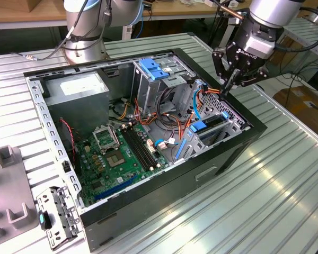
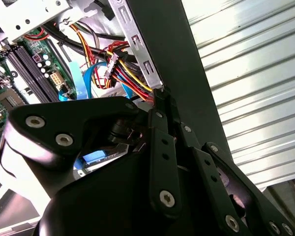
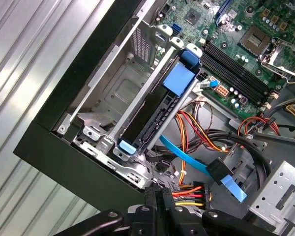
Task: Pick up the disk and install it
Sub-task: 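Insert the first disk wire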
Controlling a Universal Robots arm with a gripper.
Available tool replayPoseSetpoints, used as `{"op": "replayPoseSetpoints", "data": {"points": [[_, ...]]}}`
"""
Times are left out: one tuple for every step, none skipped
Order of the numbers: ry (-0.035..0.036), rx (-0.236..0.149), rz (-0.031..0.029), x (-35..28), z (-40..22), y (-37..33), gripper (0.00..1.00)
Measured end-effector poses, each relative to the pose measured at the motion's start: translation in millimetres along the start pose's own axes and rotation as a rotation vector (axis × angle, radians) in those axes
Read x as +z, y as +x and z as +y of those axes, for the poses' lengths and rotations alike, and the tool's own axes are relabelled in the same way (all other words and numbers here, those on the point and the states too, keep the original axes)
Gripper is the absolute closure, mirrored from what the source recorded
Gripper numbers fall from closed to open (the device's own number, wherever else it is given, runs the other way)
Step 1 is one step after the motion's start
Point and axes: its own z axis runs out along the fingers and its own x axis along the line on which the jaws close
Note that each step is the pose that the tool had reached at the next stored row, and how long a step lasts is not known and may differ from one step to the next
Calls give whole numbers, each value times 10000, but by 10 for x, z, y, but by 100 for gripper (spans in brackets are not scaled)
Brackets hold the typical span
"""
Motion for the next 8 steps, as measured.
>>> {"op": "replayPoseSetpoints", "data": {"points": [[0,0,0,0,0,0,84],[0,0,0,0,0,0,84],[0,1,0,0,0,0,84],[0,1,0,0,0,0,84],[0,3,0,0,0,0,84],[0,14,0,0,1,0,84],[1,30,0,0,2,-1,84],[1,65,1,0,4,-3,84]]}}
